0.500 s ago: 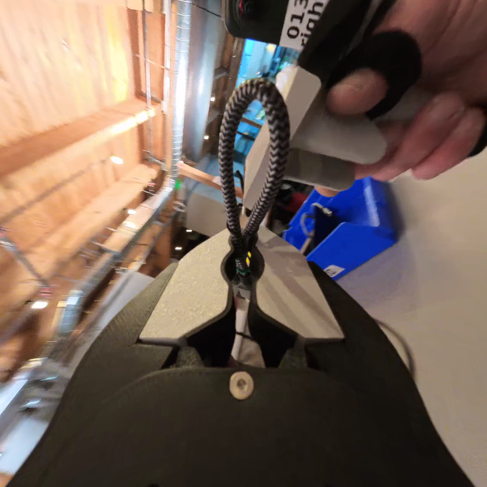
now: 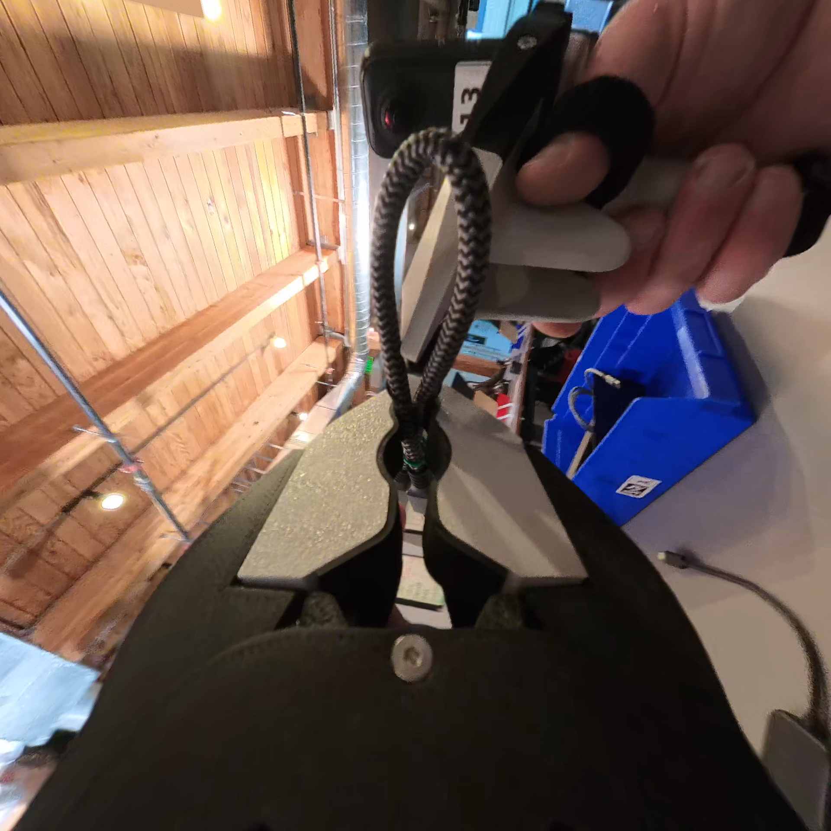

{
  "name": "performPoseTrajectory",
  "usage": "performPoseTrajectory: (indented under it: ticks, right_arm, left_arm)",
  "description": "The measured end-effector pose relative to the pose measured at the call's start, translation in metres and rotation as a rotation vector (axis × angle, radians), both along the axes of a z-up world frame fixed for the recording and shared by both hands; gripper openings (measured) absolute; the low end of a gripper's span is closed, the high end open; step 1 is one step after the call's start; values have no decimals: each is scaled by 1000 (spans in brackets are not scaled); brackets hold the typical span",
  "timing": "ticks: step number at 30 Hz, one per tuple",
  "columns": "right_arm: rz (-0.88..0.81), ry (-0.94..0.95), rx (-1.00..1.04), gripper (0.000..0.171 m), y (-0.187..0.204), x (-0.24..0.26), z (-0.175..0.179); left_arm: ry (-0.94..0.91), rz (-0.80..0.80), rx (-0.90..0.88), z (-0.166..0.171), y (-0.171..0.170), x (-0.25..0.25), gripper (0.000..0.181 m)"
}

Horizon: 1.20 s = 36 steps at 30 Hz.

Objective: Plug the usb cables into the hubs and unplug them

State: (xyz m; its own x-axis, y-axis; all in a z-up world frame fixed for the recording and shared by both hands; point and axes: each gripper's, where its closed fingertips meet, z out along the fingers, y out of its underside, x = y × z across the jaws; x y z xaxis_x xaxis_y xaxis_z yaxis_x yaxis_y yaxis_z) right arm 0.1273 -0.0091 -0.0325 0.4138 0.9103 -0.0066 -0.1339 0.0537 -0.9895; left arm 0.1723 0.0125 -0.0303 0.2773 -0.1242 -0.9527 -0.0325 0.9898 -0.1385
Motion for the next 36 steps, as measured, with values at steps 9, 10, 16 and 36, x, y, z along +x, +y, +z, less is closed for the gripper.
performPoseTrajectory:
  ticks: [9,10,16,36]
  right_arm:
    - [71,-171,81,0,-17,-11,1]
    - [55,-176,83,0,-16,-11,0]
    - [-46,-158,97,0,-12,-4,1]
    - [-215,-784,-3,20,0,14,0]
  left_arm:
    - [30,-70,-63,1,-7,-2,3]
    - [33,-48,-51,2,-6,-1,4]
    - [16,6,-25,3,0,0,3]
    - [204,235,201,-19,25,7,4]
